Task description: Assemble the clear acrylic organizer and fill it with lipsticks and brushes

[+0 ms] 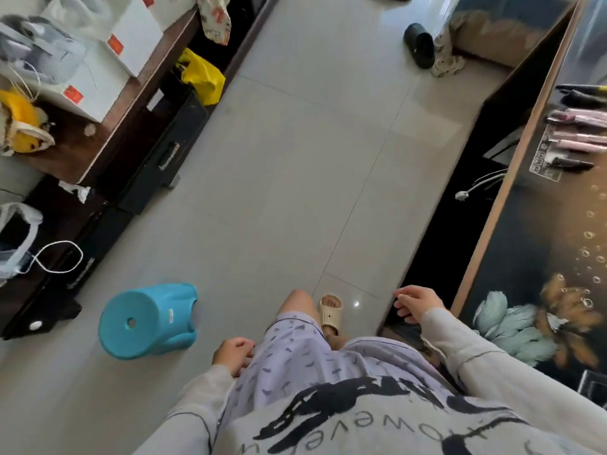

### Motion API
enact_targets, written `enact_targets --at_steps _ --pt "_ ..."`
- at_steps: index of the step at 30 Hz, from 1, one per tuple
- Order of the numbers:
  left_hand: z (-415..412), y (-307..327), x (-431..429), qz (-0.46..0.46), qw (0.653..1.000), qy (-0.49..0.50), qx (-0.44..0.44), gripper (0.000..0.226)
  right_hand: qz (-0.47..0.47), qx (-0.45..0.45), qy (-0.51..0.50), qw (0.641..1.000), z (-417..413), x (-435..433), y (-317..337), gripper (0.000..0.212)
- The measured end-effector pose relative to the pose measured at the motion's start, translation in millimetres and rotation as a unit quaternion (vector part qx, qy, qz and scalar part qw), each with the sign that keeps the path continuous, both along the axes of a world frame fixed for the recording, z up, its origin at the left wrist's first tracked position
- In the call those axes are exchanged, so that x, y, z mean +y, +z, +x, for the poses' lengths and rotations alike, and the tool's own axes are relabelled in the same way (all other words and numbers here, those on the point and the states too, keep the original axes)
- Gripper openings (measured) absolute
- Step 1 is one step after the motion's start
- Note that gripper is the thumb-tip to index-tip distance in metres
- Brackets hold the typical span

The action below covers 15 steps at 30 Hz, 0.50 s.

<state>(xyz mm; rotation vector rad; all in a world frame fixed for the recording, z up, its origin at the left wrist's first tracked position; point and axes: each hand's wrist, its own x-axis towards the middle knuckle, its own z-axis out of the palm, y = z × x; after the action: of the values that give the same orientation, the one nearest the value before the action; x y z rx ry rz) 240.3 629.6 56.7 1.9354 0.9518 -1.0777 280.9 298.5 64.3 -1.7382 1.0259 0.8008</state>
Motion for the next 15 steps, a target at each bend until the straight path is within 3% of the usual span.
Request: enact_targets --at_steps 7,12,15 --pt "144.4 -12.7 -1.8 -0.002 0.999 -0.050 0.003 0.031 -0.005 -0.010 -0.078 0.997 61.8 -12.7 -5.1 0.028" --pt "259.4 -13.7 -26.1 0.000 0.992 -0.129 -0.009 0.023 -0.033 0.016 -0.183 0.982 92.6 -19.7 -16.4 0.028" --pt "332.0 -7.4 -49.7 -0.019 0.984 -0.178 -0.017 0.029 -0.039 0.031 -0.256 0.965 109.0 -17.3 -18.6 0.028"
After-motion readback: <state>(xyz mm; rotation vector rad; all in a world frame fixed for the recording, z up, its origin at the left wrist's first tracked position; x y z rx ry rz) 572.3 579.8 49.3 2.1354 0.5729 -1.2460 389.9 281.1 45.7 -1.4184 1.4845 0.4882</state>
